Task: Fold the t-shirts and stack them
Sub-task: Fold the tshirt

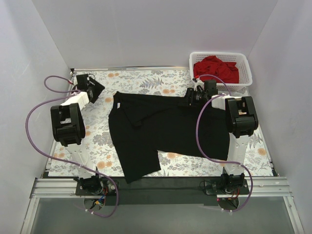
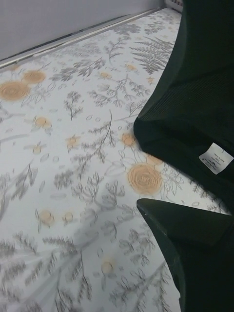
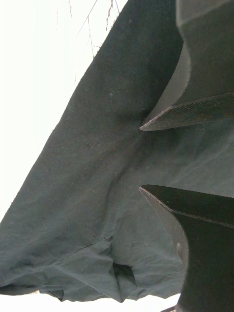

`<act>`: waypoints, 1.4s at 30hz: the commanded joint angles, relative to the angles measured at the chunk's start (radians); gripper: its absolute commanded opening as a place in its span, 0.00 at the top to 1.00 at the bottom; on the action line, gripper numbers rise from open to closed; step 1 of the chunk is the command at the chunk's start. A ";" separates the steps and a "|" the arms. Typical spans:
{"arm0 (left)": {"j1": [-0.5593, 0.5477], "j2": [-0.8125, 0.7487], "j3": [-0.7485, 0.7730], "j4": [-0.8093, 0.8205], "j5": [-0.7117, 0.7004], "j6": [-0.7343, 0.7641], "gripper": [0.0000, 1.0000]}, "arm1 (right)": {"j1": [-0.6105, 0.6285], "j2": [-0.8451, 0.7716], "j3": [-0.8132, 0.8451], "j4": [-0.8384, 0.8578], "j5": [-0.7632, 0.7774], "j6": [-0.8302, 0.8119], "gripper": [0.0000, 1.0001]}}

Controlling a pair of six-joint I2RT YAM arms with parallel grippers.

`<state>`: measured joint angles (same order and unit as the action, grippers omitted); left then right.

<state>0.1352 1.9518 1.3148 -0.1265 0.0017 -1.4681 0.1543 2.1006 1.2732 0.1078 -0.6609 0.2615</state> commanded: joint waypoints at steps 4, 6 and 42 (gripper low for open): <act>-0.028 0.074 0.129 0.016 0.136 0.147 0.42 | -0.025 0.041 -0.052 -0.160 0.138 -0.051 0.52; -0.040 0.091 0.155 0.011 0.149 0.189 0.45 | -0.025 0.042 -0.051 -0.158 0.138 -0.051 0.52; -0.241 0.282 0.356 -0.157 -0.385 0.393 1.00 | -0.030 0.041 -0.052 -0.160 0.142 -0.044 0.52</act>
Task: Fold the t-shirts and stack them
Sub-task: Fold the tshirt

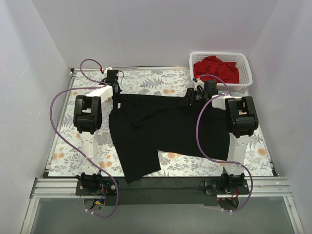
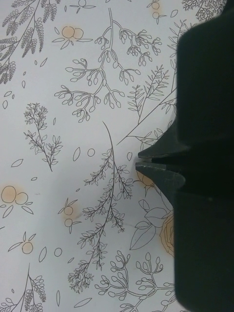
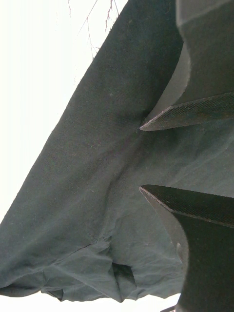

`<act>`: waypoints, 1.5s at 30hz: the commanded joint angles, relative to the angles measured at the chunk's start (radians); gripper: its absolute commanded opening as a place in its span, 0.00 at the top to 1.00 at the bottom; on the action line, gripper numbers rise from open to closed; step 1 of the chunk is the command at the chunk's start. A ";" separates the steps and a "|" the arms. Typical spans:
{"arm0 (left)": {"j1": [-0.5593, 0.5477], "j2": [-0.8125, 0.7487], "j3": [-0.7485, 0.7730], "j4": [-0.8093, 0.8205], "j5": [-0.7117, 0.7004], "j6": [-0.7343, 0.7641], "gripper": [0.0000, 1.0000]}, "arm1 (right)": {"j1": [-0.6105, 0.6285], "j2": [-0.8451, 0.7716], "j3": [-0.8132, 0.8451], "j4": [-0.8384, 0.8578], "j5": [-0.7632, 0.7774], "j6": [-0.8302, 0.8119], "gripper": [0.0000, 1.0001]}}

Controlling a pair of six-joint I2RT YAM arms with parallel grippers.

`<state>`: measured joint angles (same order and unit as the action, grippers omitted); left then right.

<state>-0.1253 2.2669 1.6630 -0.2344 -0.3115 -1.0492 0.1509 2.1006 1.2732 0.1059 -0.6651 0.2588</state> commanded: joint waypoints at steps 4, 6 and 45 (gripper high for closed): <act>0.064 -0.059 -0.008 -0.063 -0.074 -0.104 1.00 | -0.030 0.041 -0.054 -0.156 0.140 -0.030 0.52; 0.117 -0.072 -0.009 -0.074 -0.016 -0.196 1.00 | -0.031 0.042 -0.054 -0.155 0.144 -0.026 0.52; -0.036 -0.750 -0.606 -0.031 0.310 -0.325 0.28 | 0.027 -0.286 -0.121 -0.161 0.148 -0.039 0.47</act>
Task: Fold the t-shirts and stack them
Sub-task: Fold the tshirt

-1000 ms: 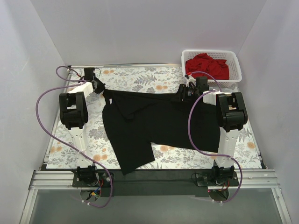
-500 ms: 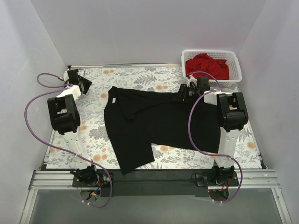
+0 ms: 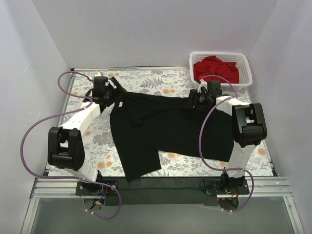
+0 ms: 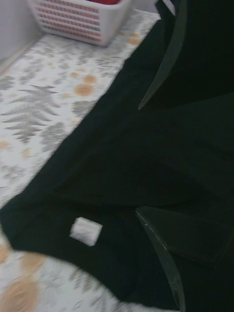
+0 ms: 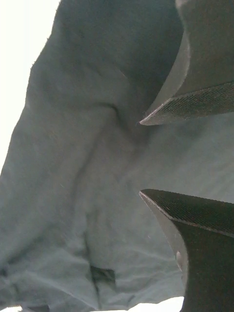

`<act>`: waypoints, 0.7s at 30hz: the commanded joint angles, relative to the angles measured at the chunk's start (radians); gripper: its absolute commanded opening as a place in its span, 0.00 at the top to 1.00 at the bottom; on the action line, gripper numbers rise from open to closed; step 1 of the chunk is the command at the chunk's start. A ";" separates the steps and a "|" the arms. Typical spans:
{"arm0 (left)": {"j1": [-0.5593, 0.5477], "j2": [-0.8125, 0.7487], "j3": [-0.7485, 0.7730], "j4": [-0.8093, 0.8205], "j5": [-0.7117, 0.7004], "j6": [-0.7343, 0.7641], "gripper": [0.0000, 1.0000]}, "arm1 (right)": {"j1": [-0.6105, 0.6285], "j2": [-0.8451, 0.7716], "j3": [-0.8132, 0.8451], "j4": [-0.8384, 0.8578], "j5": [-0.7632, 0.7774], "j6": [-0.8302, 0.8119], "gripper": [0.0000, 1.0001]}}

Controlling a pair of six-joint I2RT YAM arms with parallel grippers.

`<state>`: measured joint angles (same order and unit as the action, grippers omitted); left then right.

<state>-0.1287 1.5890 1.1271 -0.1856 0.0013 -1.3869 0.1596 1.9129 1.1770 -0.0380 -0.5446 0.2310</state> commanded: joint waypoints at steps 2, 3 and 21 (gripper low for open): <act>-0.093 -0.090 -0.122 -0.095 0.043 0.003 0.28 | 0.035 -0.152 -0.071 -0.017 0.034 -0.010 0.46; -0.113 -0.102 -0.134 -0.115 0.048 -0.001 0.27 | 0.040 -0.170 -0.089 -0.019 0.043 -0.009 0.46; -0.253 -0.041 -0.270 0.006 0.011 -0.169 0.34 | -0.149 -0.502 -0.362 -0.043 0.336 0.079 0.42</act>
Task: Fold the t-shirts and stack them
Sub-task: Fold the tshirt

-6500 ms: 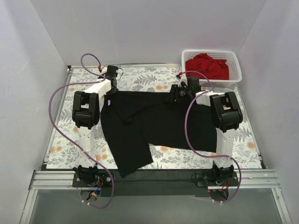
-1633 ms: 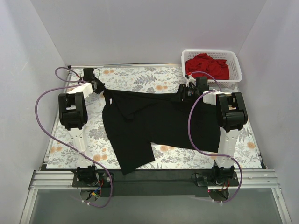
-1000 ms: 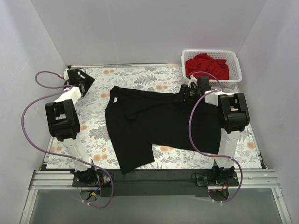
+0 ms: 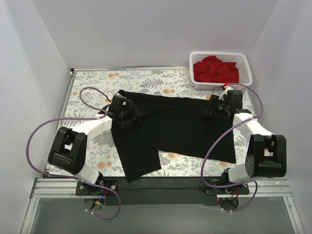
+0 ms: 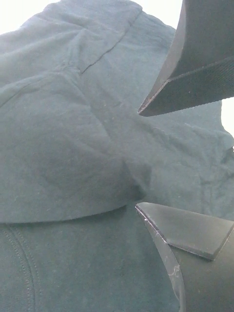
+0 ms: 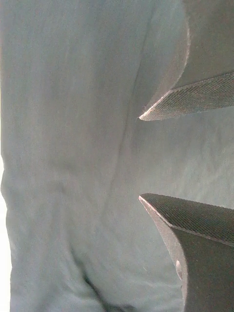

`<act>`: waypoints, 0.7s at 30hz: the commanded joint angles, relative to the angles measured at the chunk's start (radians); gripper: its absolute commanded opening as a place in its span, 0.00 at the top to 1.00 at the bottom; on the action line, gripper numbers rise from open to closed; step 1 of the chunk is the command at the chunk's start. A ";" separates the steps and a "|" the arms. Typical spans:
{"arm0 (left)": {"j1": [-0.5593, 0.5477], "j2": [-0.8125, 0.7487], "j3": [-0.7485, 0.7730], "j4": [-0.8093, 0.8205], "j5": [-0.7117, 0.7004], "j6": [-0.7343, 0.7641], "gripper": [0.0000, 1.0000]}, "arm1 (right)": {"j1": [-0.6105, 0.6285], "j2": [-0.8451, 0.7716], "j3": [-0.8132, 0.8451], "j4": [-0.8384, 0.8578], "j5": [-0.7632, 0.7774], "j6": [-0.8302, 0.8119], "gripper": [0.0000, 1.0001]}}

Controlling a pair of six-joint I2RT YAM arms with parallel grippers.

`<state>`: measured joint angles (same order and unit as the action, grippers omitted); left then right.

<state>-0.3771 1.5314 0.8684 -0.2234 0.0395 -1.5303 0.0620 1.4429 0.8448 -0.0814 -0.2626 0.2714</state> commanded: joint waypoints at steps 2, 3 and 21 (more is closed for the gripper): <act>-0.009 0.032 -0.012 0.052 -0.027 -0.031 0.34 | -0.129 -0.039 -0.039 0.008 0.045 0.057 0.42; -0.011 0.042 -0.014 0.062 -0.026 -0.034 0.35 | -0.146 -0.042 -0.046 0.015 0.040 0.069 0.43; -0.013 0.075 0.044 0.124 -0.050 0.032 0.96 | -0.459 0.025 -0.122 0.169 0.033 0.206 0.45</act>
<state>-0.3866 1.6485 0.8734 -0.1223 0.0078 -1.5269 -0.3836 1.4448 0.7212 0.0078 -0.2302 0.4431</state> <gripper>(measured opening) 0.075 0.555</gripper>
